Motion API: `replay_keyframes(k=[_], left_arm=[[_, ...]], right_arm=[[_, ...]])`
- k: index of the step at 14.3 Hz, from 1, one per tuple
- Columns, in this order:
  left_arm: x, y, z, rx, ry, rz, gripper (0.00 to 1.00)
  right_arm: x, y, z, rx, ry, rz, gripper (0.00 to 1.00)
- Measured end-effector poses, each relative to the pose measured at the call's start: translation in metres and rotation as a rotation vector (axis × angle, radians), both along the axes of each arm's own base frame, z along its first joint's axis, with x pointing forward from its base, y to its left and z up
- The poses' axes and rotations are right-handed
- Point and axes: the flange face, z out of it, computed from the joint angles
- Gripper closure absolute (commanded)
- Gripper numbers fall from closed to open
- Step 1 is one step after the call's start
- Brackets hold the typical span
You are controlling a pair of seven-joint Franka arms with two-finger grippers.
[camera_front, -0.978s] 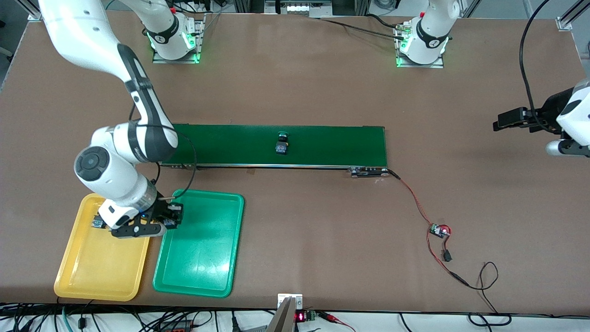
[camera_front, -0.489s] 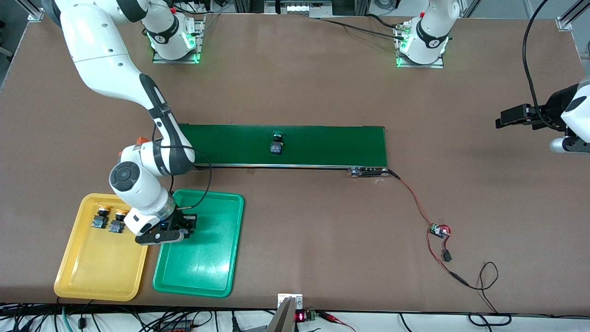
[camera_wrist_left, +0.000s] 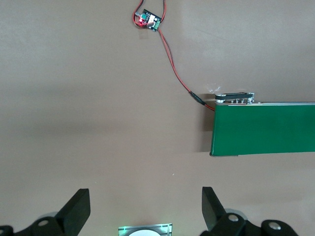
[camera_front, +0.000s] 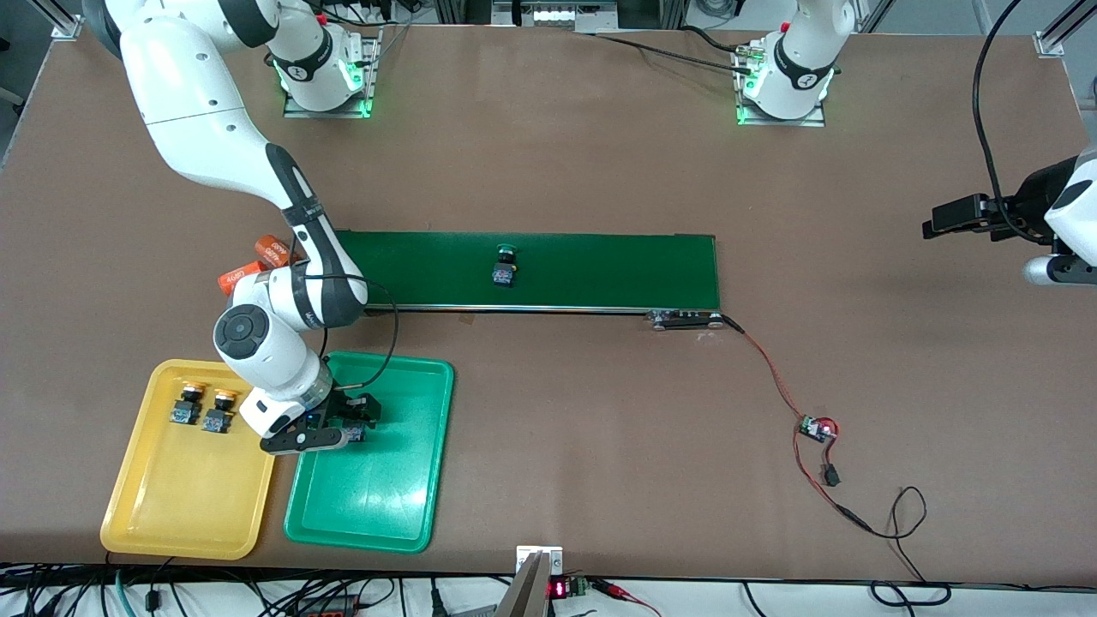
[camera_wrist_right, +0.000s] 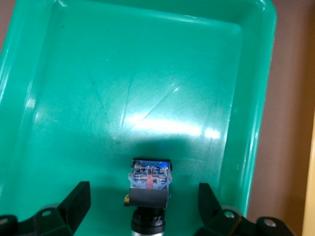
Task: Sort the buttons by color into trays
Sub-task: 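Lower the button into the green tray with the right gripper, then open the right gripper and raise it from the green tray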
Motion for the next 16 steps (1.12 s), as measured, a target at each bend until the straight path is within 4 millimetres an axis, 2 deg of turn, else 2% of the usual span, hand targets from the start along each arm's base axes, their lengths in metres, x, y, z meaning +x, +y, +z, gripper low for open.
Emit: replay_keyframes(k=[3, 6, 9, 13, 16], left_arm=[[-0.004, -0.002, -0.002, -0.002, 0.029, -0.008, 0.0], [-0.005, -0.006, -0.002, -0.005, 0.036, -0.026, 0.0], [-0.005, -0.013, -0.002, -0.007, 0.035, -0.039, 0.0], [-0.005, -0.011, -0.001, -0.007, 0.035, -0.036, 0.0], [-0.007, -0.01, 0.004, -0.004, 0.026, -0.032, 0.0]], right_arm=[[-0.002, 0.007, 0.009, 0.004, -0.006, 0.002, 0.0], [-0.017, 0.004, 0.026, 0.006, 0.032, -0.046, 0.0], [-0.042, 0.004, 0.062, -0.027, 0.157, -0.066, 0.0], [-0.076, 0.034, 0.115, -0.049, 0.261, -0.158, 0.0], [-0.1, 0.061, 0.124, -0.068, 0.299, -0.146, 0.0]])
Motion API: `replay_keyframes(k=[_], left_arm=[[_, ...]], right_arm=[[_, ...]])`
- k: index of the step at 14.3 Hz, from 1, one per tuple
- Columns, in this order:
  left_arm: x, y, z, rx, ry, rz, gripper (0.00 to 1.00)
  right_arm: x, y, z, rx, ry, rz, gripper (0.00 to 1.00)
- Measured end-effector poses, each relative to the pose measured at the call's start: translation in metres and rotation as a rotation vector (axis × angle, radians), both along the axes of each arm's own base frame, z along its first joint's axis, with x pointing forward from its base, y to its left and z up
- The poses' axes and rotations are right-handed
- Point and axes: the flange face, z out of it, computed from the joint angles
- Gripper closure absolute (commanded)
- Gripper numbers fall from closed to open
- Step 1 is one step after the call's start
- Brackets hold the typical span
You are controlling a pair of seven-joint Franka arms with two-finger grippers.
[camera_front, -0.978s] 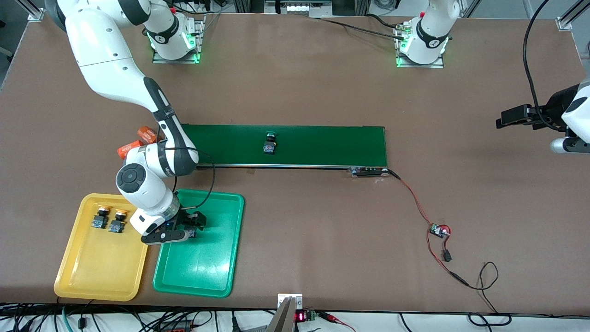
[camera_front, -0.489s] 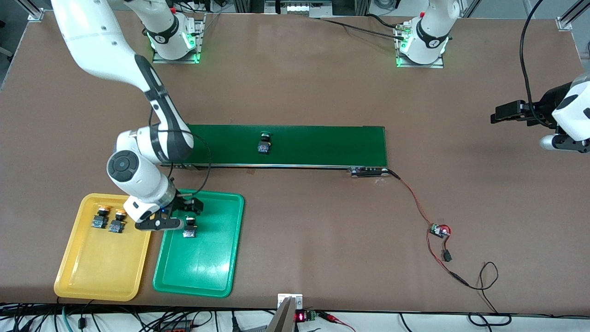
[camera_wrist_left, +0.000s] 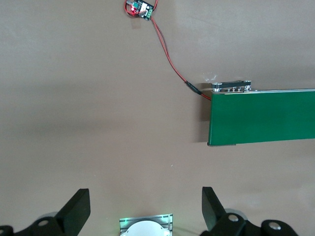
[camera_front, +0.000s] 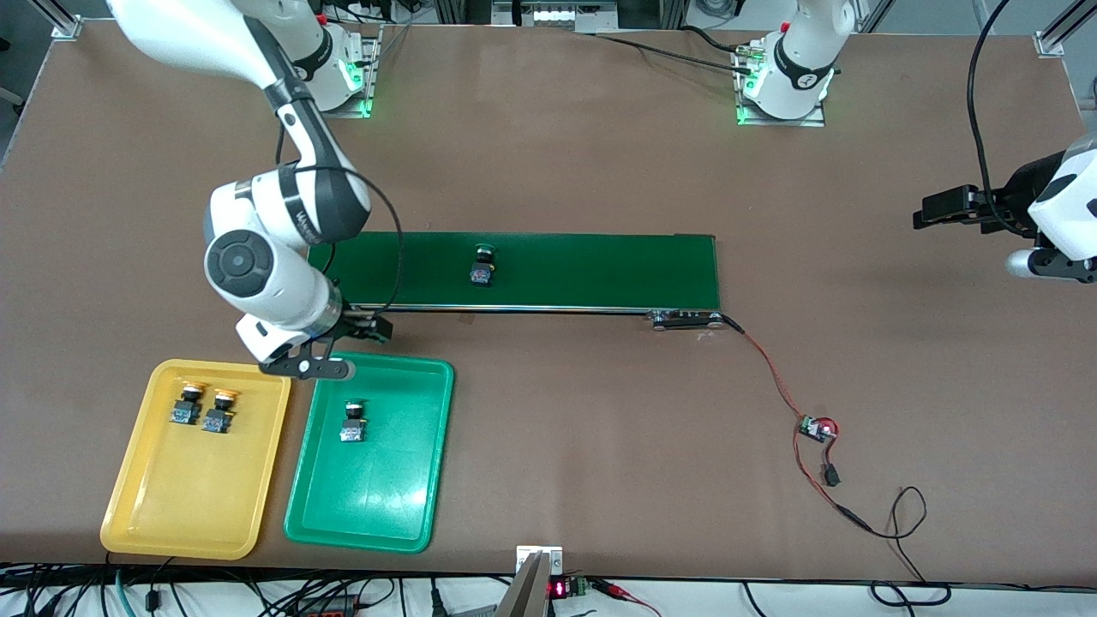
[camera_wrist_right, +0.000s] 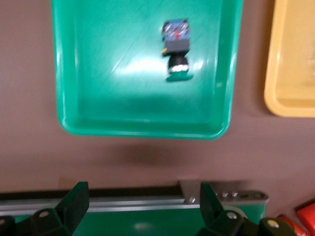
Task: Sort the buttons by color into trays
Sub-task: 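Open the right gripper and raise it from the green tray, then grasp the next green-cap button on the belt with the right gripper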
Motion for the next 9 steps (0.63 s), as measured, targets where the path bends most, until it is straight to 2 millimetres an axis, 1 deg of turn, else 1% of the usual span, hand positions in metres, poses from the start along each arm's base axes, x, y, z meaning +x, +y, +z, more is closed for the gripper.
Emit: replay_keyframes(k=[2, 4, 6, 9], left_arm=[[-0.005, 0.004, 0.007, 0.013, -0.014, 0.006, 0.0], [-0.013, -0.001, 0.01, 0.048, -0.037, 0.0, 0.0], [-0.026, -0.008, 0.012, 0.07, -0.063, -0.005, 0.0], [-0.039, -0.005, 0.02, 0.067, -0.087, -0.024, 0.0]], right_arm=[[-0.019, 0.02, -0.007, -0.008, 0.023, 0.031, 0.0], [-0.037, 0.035, -0.013, -0.019, 0.042, 0.027, 0.0], [-0.051, 0.048, -0.014, -0.02, 0.054, 0.013, 0.0], [-0.069, 0.067, -0.018, -0.018, 0.069, 0.008, 0.0]])
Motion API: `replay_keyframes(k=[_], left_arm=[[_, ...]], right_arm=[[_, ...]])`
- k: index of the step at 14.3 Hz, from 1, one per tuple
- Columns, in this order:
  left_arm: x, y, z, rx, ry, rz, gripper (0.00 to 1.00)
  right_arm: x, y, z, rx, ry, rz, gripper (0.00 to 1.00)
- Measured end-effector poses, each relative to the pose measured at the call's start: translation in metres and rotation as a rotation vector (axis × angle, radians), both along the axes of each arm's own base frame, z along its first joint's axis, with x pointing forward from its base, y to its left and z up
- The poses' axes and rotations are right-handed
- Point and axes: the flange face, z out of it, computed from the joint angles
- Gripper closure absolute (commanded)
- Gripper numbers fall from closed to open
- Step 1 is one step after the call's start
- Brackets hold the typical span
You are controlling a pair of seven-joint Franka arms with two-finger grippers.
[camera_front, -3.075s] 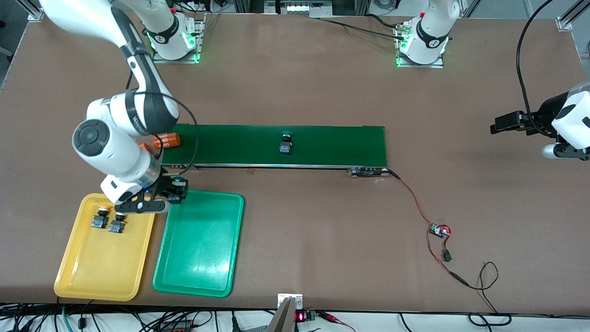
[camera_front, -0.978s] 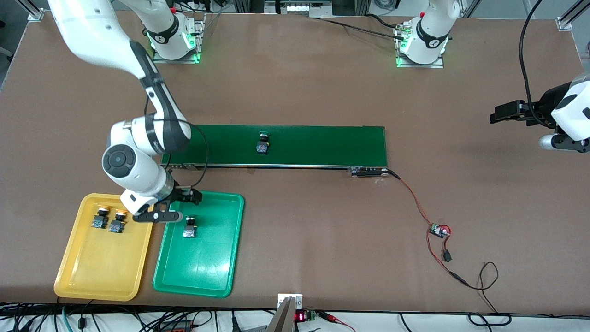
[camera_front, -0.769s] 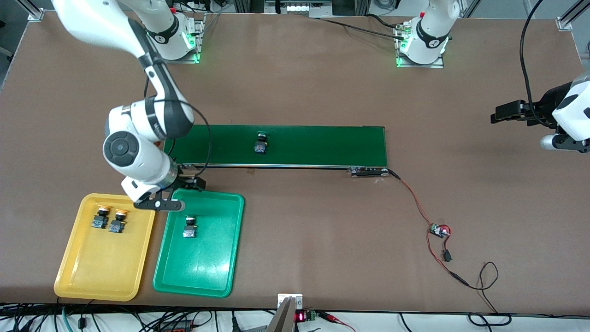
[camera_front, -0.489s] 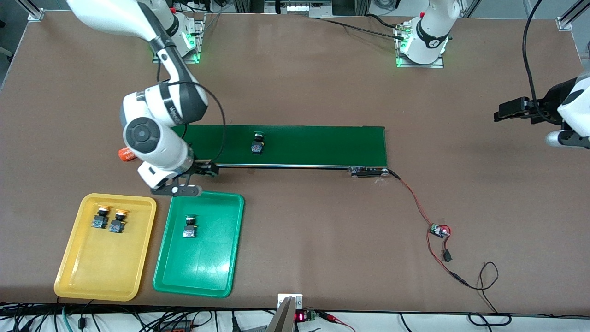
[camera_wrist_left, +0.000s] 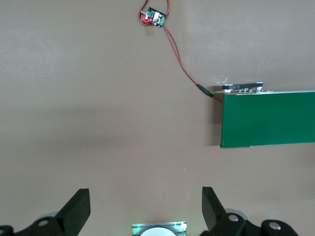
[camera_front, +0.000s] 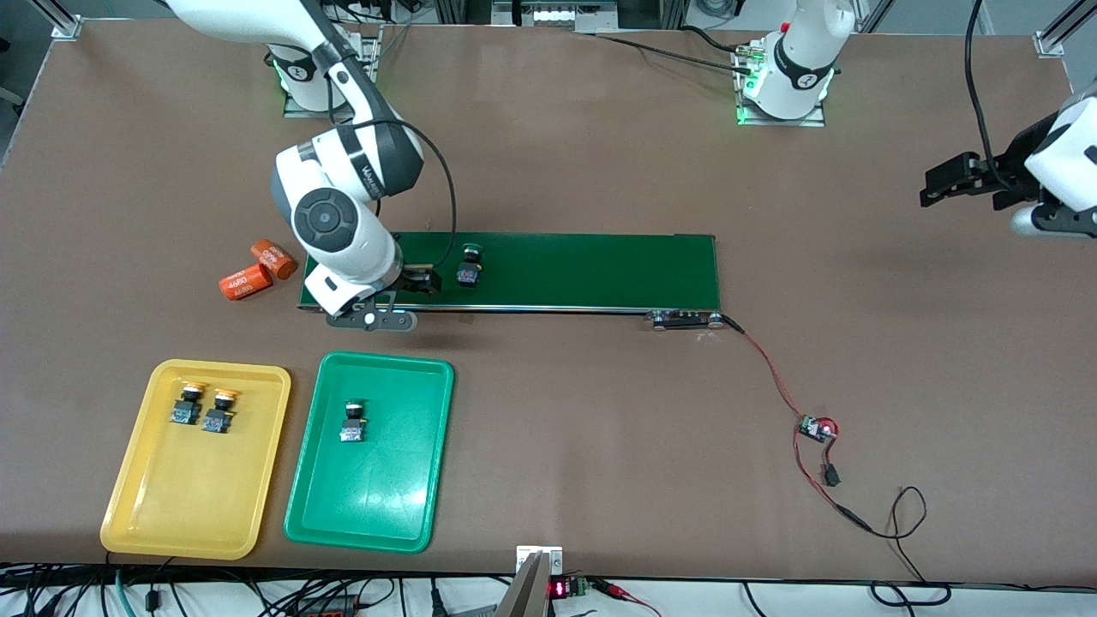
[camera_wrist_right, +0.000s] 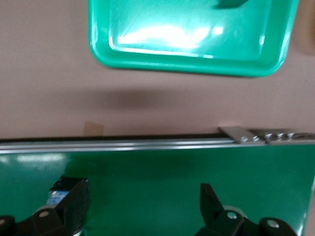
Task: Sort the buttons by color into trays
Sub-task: 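Grasp the next green-cap button on the belt with the right gripper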
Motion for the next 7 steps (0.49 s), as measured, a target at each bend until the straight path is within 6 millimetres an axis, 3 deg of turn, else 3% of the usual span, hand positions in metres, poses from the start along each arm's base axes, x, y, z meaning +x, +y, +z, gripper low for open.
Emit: replay_keyframes(k=[5, 7], left_arm=[[0.003, -0.004, -0.003, -0.002, -0.004, -0.022, 0.0], [0.004, -0.003, -0.005, -0.002, -0.001, -0.022, 0.0]], right_arm=[[-0.028, 0.031, -0.024, 0.017, -0.033, -0.016, 0.0], [-0.032, 0.032, -0.028, 0.018, -0.036, -0.02, 0.0]])
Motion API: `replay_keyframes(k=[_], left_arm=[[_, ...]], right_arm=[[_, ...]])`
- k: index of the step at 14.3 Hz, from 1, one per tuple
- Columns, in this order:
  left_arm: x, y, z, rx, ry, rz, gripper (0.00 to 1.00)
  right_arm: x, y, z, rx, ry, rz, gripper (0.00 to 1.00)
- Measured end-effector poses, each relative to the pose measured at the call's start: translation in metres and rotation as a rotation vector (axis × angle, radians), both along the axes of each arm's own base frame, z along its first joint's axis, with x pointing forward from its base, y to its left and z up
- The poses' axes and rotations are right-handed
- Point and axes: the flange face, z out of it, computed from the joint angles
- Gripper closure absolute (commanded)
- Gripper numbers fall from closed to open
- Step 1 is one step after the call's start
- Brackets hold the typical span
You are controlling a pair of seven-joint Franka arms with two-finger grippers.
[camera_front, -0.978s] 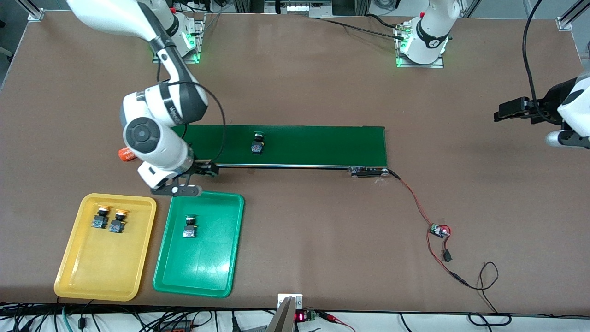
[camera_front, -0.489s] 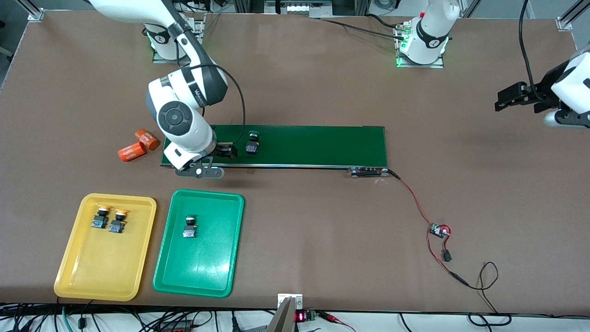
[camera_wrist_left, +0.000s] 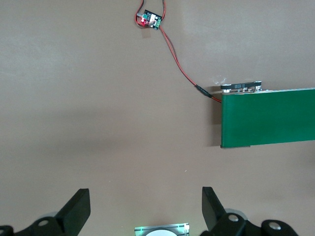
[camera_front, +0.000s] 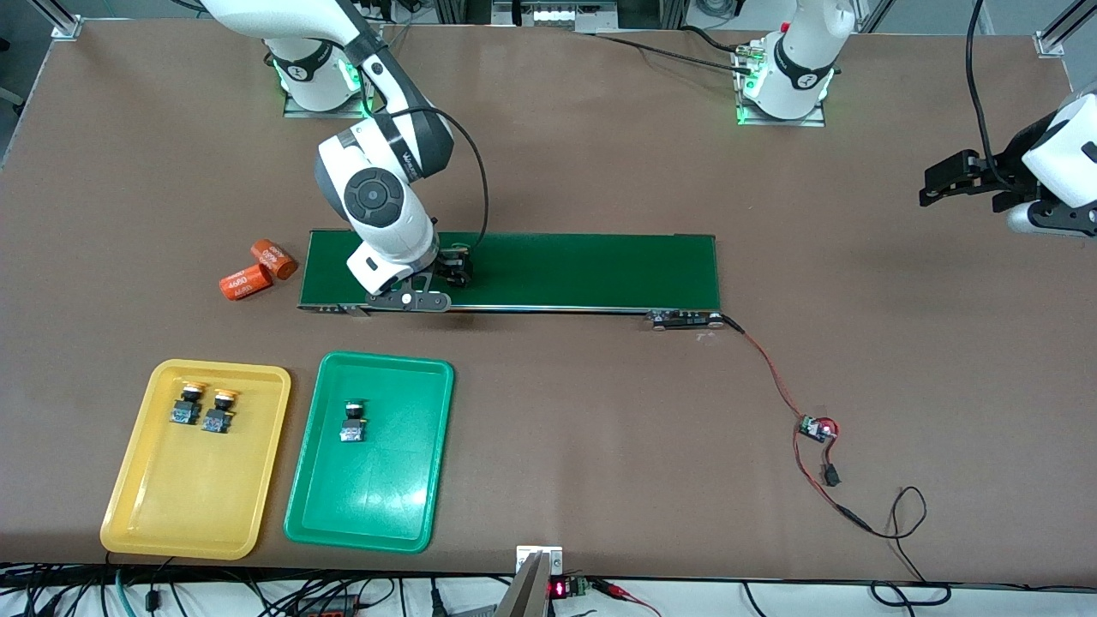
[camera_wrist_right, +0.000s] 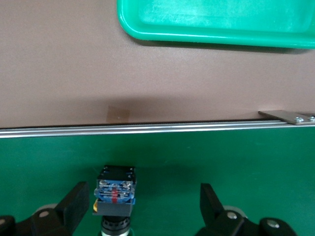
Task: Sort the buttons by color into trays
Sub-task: 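Grasp the next green-cap button on the belt with the right gripper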
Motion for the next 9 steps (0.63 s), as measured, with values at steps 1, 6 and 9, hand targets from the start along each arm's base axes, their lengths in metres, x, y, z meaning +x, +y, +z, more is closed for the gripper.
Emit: replay_keyframes(k=[1, 6, 9], left_arm=[[0.0, -0.001, -0.001, 0.0, 0.002, -0.002, 0.0], [-0.002, -0.022, 0.002, -0.001, 0.019, -0.044, 0.0], [-0.003, -0.029, 0.014, -0.001, 0.002, -0.058, 0.0]], right_arm=[[-0.001, 0.0, -0.001, 0.0, 0.0, 0.0, 0.0], [-0.005, 0.002, -0.006, 0.003, -0.005, 0.006, 0.0], [-0.007, 0.001, -0.015, 0.006, -0.007, 0.006, 0.0]])
